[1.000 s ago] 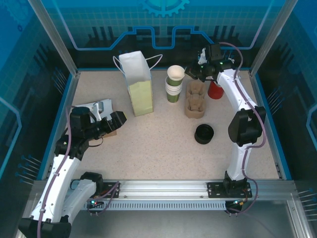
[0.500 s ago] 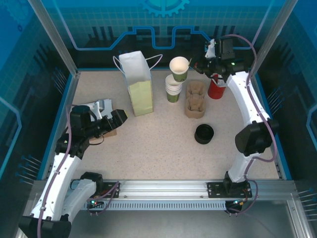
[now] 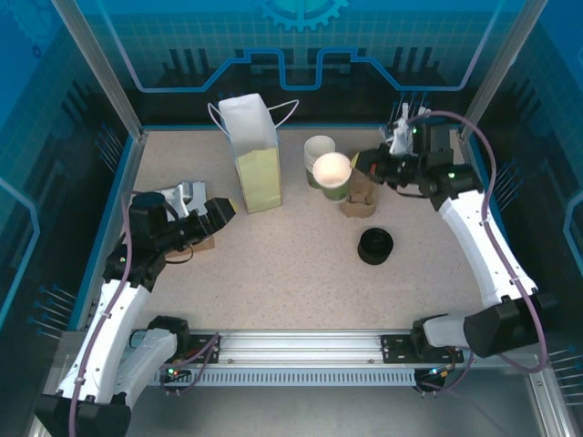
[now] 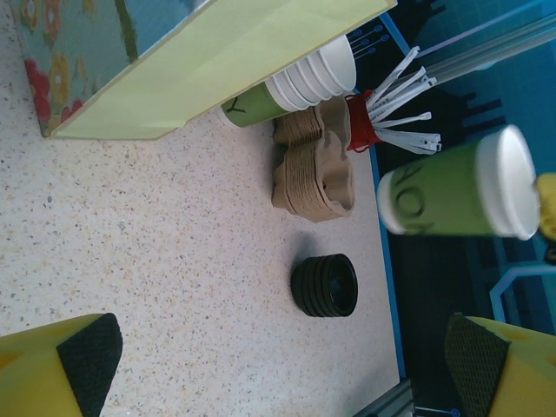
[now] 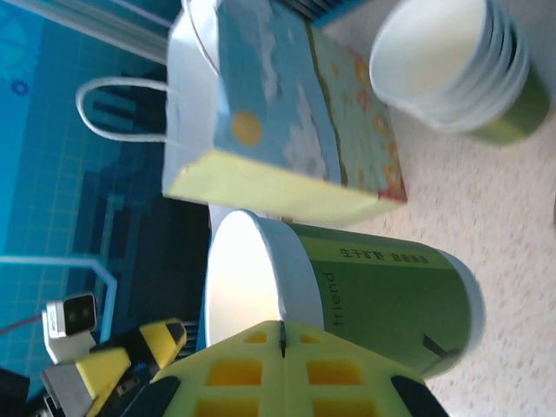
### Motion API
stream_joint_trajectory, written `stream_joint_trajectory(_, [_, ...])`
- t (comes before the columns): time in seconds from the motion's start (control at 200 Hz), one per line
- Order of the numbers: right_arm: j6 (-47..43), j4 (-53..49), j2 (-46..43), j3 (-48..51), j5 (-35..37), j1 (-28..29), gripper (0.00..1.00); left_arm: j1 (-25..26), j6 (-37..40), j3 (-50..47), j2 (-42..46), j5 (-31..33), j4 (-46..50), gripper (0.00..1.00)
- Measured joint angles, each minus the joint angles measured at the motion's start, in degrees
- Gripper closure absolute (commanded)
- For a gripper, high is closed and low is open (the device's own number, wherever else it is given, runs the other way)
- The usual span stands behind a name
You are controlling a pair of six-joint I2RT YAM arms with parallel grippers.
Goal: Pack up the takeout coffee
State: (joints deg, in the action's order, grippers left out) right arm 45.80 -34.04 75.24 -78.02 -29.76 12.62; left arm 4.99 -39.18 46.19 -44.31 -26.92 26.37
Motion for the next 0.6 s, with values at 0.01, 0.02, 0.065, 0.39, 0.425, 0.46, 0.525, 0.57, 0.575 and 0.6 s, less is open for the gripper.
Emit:
stream_joint_trajectory(0.01, [0.1,0.3,-0.3,0.9,-0.2,0.2,1.0,0.0,0.0,0.0,0.0,0.0,0.0,0.01])
stream_joint_trajectory(0.02, [0.2,0.5,-0.4,1.4,-0.4,0.4,1.0,0.0,0.0,-0.1,0.0,0.0,-0.1,0.01])
stream_joint_trajectory(0.065, [1.3,2.0,-1.1,5.2,-1.0,1.7,1.0,0.0,-0.2,-0.3,-0.1,0.0,-0.2,0.01])
stream_joint_trajectory(0.39, [7.4,16.3,3.9,25.9,-3.1,7.1,1.0,0.0,-1.4,-1.7,-0.8,0.0,-1.3,0.01])
stream_joint_trajectory(0.425, [7.1,16.6,4.5,26.5,-2.8,7.0,1.0,0.0,-1.4,-1.8,-0.9,0.0,-1.2,0.01])
stream_joint_trajectory(0.46, [6.8,16.5,4.5,26.8,-2.3,6.9,1.0,0.0,-1.4,-1.8,-1.0,0.0,-1.2,0.01])
stream_joint_trajectory(0.525, [4.9,15.6,3.9,26.4,-1.0,6.8,0.99,0.0,-1.2,-1.8,-1.2,0.0,-0.9,0.01])
stream_joint_trajectory(0.57, [3.0,14.0,3.5,25.3,-0.4,6.8,0.98,0.0,-1.0,-1.8,-1.2,0.0,-0.6,0.01])
stream_joint_trajectory(0.575, [2.8,13.8,3.5,25.2,-0.4,6.8,0.98,0.0,-1.0,-1.8,-1.2,0.0,-0.6,0.01])
stream_joint_trajectory(0.6, [1.8,13.0,3.4,24.3,-0.2,6.8,0.97,0.0,-1.0,-1.9,-1.2,0.0,-0.6,0.01])
